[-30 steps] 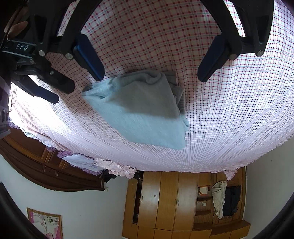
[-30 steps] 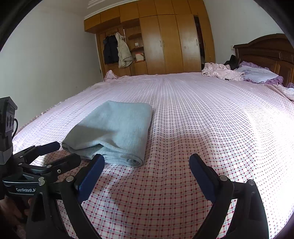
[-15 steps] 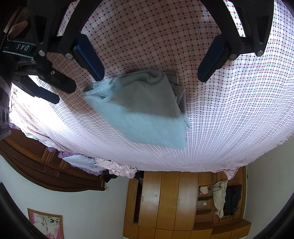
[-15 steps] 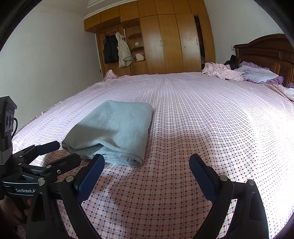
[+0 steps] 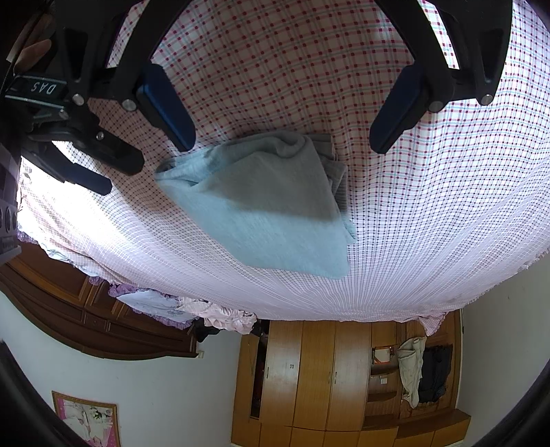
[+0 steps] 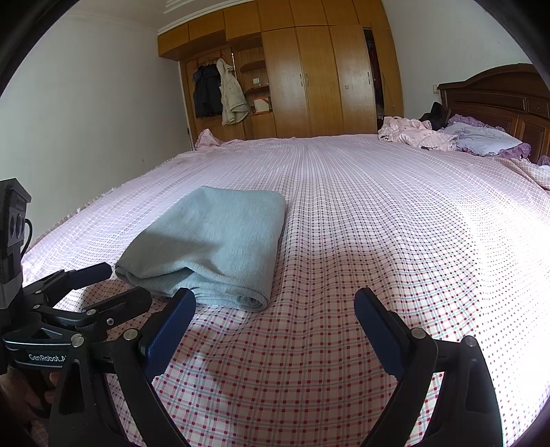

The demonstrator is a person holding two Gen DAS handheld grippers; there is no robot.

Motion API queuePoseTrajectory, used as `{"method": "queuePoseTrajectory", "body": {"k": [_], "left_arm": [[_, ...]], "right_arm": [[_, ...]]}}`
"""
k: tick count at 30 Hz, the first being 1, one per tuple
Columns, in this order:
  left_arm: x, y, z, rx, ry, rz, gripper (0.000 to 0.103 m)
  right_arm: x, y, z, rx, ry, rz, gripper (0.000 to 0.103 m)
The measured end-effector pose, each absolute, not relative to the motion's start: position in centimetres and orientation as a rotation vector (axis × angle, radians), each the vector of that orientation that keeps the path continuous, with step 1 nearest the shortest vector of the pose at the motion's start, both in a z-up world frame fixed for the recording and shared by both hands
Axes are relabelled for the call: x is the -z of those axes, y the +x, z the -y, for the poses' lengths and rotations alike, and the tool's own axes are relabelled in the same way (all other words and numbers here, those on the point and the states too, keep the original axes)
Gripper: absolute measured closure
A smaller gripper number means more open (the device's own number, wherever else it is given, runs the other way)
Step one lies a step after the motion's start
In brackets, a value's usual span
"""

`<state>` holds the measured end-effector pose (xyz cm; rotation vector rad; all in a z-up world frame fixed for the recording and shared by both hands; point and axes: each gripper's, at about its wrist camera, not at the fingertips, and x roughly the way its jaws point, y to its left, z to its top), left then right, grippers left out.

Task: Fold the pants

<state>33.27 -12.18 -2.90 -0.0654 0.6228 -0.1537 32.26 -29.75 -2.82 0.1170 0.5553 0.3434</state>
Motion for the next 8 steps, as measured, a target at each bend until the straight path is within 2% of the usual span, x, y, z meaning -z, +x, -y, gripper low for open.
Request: {"method": "queuePoseTrajectory", "body": {"k": [8], "left_arm": [[2.96, 33.32, 12.25, 0.155, -0.062, -0.626, 0.000]], "right_arm": [[2.80, 32.27, 29.74, -0.343, 0.117, -0.555, 0.013]]}}
